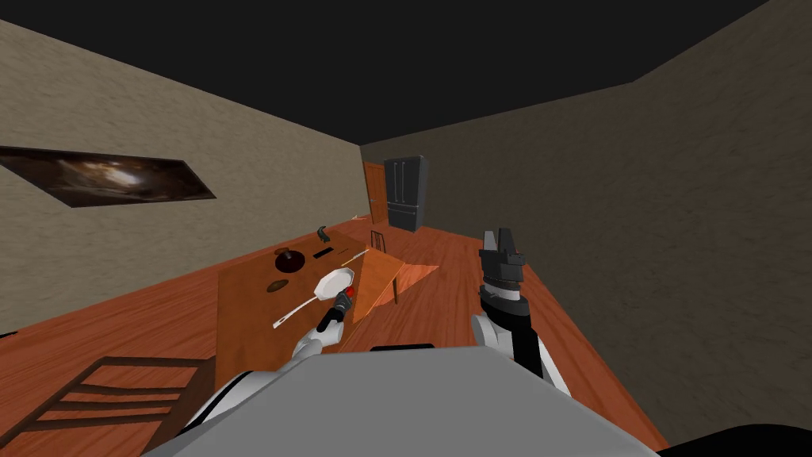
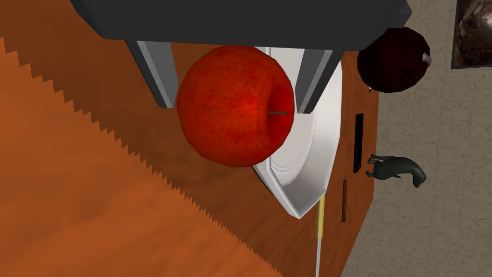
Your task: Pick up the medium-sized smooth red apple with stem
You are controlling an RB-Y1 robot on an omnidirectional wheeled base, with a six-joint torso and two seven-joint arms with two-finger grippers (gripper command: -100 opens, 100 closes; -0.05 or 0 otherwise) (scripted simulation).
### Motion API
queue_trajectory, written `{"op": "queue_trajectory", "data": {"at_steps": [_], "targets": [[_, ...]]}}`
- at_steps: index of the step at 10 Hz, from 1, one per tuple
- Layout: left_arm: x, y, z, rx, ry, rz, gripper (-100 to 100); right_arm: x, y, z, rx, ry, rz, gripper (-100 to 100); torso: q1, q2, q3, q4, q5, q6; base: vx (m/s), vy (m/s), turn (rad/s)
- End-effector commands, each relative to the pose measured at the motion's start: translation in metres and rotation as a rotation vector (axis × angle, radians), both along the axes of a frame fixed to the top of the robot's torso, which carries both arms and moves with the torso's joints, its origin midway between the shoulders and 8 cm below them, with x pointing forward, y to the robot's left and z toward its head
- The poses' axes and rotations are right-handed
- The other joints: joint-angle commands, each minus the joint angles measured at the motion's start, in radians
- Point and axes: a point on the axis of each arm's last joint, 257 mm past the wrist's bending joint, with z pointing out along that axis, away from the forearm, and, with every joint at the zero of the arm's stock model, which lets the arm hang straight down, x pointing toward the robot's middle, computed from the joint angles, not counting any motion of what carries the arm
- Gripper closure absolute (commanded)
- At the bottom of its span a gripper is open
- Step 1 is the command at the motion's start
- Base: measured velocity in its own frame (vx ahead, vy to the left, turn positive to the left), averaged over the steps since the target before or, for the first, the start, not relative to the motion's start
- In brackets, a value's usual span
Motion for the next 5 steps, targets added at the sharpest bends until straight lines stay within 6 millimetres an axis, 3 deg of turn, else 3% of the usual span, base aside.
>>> {"op": "queue_trajectory", "data": {"at_steps": [1,5], "targets": [[-0.0012,-0.0006,0.0018,-0.001,-0.002,-0.016,100,0.0,0.0,0.0,0.0,0.0,0.0,0,0.0,0.0,0.0,0.0,0.0,0.0,0.034,-0.065,0.131],[-0.0051,-0.006,0.0045,-0.003,0.001,-0.062,100,0.0,0.0,0.0,0.0,0.0,0.0,0,0.0,0.0,0.0,0.0,0.0,0.001,0.025,-0.049,0.11]]}}
